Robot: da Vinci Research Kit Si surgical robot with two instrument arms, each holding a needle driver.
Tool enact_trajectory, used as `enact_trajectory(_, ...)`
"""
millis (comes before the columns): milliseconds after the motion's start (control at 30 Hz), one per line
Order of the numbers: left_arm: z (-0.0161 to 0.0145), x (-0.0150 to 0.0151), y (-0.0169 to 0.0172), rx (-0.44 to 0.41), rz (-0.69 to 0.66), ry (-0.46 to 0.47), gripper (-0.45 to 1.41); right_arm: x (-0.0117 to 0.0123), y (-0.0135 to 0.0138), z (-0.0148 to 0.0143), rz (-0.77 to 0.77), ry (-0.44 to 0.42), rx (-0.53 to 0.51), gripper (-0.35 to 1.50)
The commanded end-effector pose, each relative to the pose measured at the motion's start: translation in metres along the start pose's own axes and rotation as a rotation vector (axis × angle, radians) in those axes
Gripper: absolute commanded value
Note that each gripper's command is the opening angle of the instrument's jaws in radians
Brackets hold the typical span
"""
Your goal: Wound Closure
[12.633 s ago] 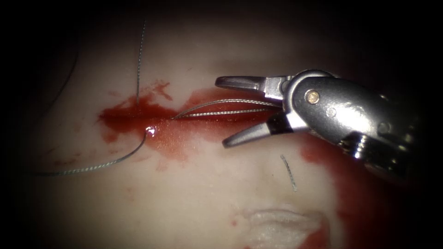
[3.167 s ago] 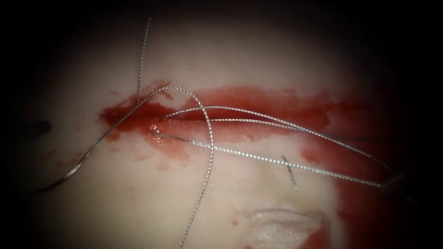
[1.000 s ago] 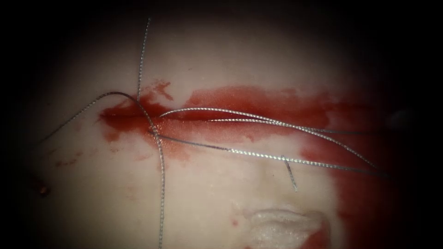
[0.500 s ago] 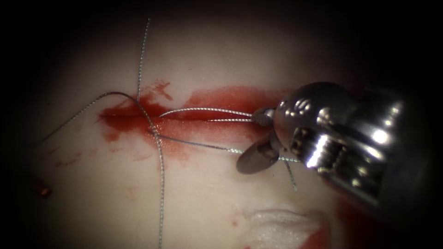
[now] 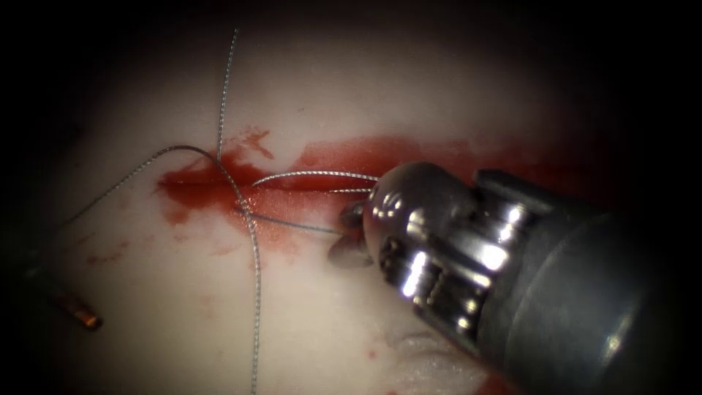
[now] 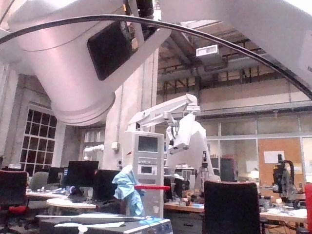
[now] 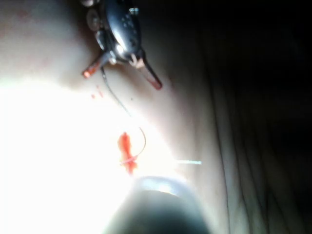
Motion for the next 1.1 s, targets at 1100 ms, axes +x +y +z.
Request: enact_trajectory(1100, 0.0007, -0.0005, 0.0007, -0.001, -0.007, 0.018, 1.40, -0.0317, 0.0079, -0.0131, 0.497, -0.309, 0.045, -0.35)
